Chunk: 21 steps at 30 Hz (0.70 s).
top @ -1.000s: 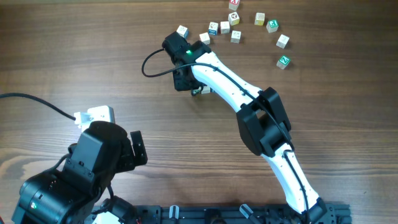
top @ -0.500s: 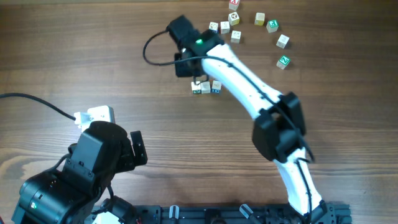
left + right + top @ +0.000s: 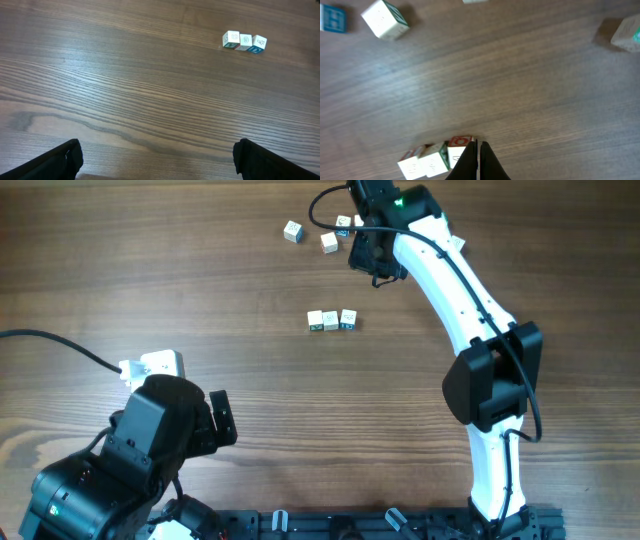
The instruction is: Form a horizontal line
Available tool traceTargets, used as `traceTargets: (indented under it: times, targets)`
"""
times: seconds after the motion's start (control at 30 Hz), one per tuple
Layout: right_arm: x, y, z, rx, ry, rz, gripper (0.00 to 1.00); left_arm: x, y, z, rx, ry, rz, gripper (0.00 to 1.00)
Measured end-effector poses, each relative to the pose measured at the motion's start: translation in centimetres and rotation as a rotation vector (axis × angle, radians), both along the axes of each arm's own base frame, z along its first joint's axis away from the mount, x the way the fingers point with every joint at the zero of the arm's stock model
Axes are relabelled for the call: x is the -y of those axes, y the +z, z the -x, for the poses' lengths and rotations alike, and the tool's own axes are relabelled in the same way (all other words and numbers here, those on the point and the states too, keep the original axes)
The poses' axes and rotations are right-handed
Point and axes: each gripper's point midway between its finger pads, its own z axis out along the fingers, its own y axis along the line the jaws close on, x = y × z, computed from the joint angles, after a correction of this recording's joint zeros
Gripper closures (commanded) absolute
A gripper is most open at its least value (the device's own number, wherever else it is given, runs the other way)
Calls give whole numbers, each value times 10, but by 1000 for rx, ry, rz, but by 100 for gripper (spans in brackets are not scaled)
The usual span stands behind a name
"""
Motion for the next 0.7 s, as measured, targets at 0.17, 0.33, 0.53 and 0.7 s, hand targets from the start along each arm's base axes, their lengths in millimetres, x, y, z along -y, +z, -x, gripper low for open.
traceTargets:
  times: [0.17,0.33,0.53,0.7]
  targets:
    - [8,-42,16,-91,-12,40,95,0,0,0,0,0,0,0]
    - [11,-75,32,-166,-2,47,95,0,0,0,0,0,0,0]
    - [2,-96,39,-195,56,-1,95,0,0,0,0,0,0,0]
    - [-2,-108,42,-200,97,-25,95,0,0,0,0,0,0,0]
